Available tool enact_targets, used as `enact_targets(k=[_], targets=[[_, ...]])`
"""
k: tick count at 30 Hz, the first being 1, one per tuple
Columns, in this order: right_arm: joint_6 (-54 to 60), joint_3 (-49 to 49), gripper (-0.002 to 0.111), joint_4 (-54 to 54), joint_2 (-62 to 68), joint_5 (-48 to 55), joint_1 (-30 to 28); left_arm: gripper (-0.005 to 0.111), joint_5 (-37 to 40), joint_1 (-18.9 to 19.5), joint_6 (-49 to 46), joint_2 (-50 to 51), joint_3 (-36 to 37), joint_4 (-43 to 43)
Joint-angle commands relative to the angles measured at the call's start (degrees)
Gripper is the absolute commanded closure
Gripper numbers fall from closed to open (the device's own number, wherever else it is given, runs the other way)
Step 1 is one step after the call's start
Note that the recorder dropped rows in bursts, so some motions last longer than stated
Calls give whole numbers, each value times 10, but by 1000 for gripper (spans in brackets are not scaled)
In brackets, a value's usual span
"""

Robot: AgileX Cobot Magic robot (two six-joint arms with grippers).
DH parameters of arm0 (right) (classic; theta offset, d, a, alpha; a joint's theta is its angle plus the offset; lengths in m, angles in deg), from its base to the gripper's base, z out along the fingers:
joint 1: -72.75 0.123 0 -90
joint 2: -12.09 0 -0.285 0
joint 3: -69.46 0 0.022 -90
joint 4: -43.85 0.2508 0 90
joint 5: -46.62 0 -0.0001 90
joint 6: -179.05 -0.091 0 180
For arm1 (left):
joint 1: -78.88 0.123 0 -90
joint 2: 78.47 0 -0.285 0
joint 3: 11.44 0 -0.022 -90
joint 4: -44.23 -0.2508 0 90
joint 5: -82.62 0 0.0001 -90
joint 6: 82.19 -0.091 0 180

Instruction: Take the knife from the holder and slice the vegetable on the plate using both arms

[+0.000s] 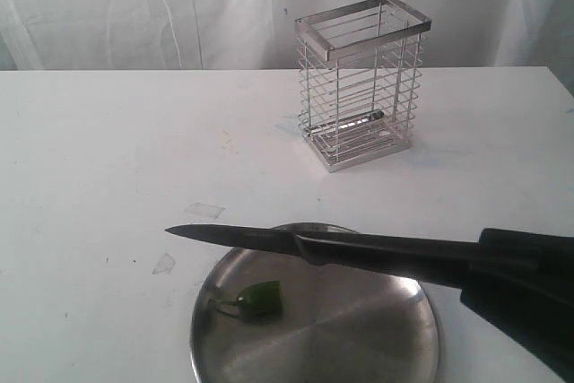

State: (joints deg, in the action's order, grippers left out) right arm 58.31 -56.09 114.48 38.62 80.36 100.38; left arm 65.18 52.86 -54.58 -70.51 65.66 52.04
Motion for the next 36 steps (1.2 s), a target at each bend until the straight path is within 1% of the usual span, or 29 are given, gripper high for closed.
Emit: enact_targets(k=[1,5,6,7,8,10,13,14,15,17,18,20,21,22,25,28,34,36], targets=[[9,0,108,15,1,-1,-3,61,10,2,9,-2,1,-2],[21,0,108,15,1,6,-3,61,20,2,20,-2,1,-2],[28,0,108,15,1,11,-3,63,19,2,48,-2,1,-3],[35,-1,108,15,1,20,-3,66,20,0,85,-2,0,-27],[48,-2,108,15,1,29,-3,69,28,-5,121,-2,-9,-71],[81,-14,108,15,7,56,-3,76,65,-17,218,-2,-52,-227],[110,-47,108,7,37,87,-3,74,84,-39,380,48,-113,-479],[114,-63,108,2,50,96,-3,72,80,-45,424,72,-130,-542],[117,-78,108,-10,72,108,-3,70,70,-52,477,105,-149,-618],[129,-109,108,-27,106,120,-3,66,21,-63,572,185,-184,-765],[131,-125,108,-35,125,121,-3,66,-2,-66,611,228,-197,-824],[154,-152,108,-37,155,123,-3,66,-52,-67,691,314,-230,-973],[161,-166,108,-37,170,124,-3,66,-68,-67,722,338,-246,-1044],[162,-177,108,-37,185,126,-3,66,-88,-67,754,381,-262,-1078],[170,-211,108,-38,224,153,-3,66,-126,-67,752,456,-298,-1078],[171,-230,108,-43,256,171,-3,66,-150,-67,734,502,-326,-1078],[176,-258,108,-86,292,171,-3,66,-166,-67,711,518,-339,-1078],[175,-264,108,-107,301,170,-3,62,-165,-67,705,518,-339,-1078]])
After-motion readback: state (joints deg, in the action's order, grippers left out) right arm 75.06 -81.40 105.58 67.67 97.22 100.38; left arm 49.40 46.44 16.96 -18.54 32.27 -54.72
